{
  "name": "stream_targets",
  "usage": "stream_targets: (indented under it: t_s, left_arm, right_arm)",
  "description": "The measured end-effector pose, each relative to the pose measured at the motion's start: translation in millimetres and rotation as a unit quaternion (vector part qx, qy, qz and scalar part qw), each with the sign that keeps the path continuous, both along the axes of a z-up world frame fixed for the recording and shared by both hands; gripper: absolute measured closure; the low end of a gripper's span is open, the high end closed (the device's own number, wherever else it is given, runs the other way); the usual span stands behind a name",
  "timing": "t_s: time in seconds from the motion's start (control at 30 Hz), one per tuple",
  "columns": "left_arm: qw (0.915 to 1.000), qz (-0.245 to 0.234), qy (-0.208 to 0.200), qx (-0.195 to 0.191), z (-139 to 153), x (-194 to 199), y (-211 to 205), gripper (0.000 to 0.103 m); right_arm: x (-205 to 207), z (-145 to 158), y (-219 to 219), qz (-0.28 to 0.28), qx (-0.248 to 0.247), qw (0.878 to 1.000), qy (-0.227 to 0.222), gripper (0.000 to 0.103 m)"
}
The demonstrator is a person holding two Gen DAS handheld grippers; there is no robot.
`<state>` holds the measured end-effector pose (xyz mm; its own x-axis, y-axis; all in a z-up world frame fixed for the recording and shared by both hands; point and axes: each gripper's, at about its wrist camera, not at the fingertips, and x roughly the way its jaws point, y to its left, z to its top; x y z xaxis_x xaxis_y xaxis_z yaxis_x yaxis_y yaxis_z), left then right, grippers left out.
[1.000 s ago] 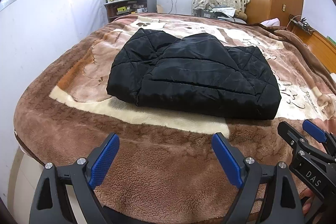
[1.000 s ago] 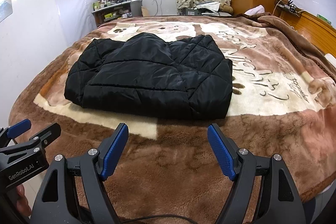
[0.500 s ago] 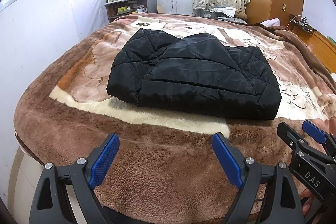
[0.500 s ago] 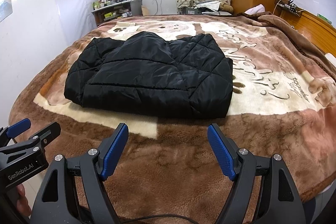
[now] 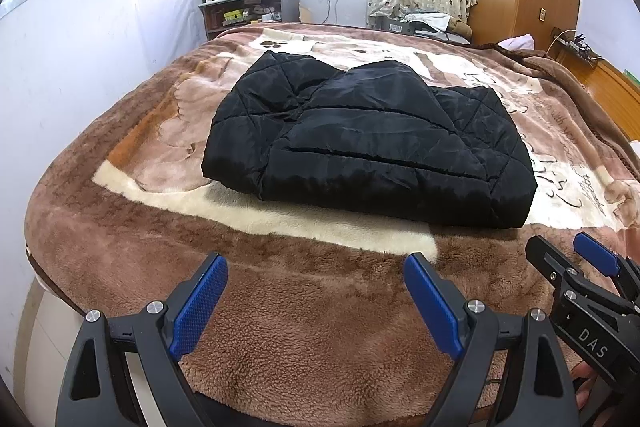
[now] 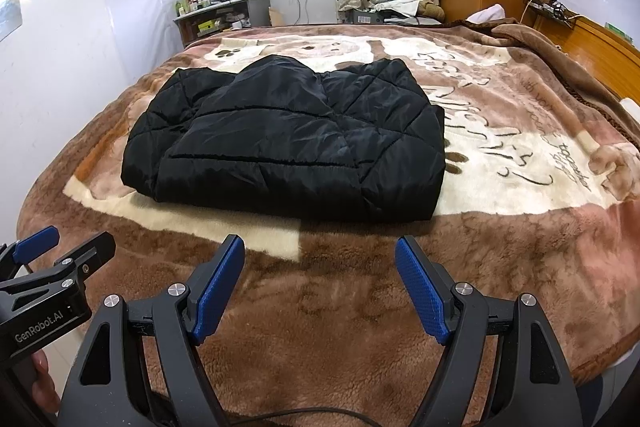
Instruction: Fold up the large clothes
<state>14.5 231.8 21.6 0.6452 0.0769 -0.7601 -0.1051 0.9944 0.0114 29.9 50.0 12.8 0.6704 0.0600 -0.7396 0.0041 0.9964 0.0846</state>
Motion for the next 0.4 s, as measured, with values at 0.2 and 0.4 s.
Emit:
stream_targets:
  t_s: [0.2, 0.4]
  left_arm:
    - [1.0000, 0.000, -0.001, -0.001, -0.6, 0.4, 0.7, 0.013]
    - [1.0000, 0.001, 0.003, 0.001, -2.9, 1.6, 1.0, 0.013]
  right_arm:
    - [0.7, -2.0, -1.0, -0.001, 0.002, 1.000, 0.003, 0.025]
    - [0.9, -5.3, -0.8, -0.003, 0.003, 1.000, 0.006, 0.025]
